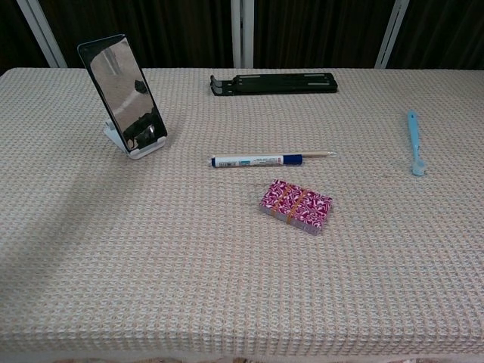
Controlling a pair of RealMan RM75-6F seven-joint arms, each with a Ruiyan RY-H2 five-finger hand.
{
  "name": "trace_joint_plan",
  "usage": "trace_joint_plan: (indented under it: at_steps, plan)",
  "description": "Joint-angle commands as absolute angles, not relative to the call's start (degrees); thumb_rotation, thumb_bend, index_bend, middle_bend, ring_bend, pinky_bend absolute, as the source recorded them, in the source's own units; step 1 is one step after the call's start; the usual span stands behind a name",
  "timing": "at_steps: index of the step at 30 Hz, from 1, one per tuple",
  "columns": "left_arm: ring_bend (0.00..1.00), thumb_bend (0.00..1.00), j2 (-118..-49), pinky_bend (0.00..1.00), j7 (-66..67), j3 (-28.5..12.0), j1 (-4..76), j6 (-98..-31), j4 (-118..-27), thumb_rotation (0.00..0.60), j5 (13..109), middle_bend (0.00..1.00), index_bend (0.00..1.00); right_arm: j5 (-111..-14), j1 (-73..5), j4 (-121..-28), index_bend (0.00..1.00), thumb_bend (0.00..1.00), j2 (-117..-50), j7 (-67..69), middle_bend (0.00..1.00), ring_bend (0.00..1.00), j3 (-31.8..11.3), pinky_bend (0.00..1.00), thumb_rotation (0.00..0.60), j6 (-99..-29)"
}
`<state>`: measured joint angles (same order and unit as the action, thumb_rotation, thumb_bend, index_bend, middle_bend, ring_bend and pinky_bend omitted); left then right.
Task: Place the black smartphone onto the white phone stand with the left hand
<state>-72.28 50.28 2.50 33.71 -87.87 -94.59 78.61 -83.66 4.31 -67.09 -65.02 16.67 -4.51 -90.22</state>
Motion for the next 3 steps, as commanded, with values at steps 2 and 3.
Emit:
trace_joint_plan:
  at_steps: [2, 3]
  plan:
    - [0.00, 0.10, -67.2, 0.12, 17.9, 8.5, 17.4, -99.0, -87.7, 0.536, 82.4, 0.00, 0.00, -85.6, 4.7, -64.7, 0.00, 0.19, -67.3, 17.2, 0.00, 0.00, -4.4, 0.00, 0.600, -93.3]
    - [0.00, 0.10, -66.8, 0.12, 15.0, 9.0, 16.0, -99.1, -87.0, 0.487, 82.0, 0.00, 0.00, -86.0, 4.7, -64.5, 0.00, 0.19, -67.6, 17.1, 0.00, 0.00, -4.3, 0.00, 0.600, -93.6]
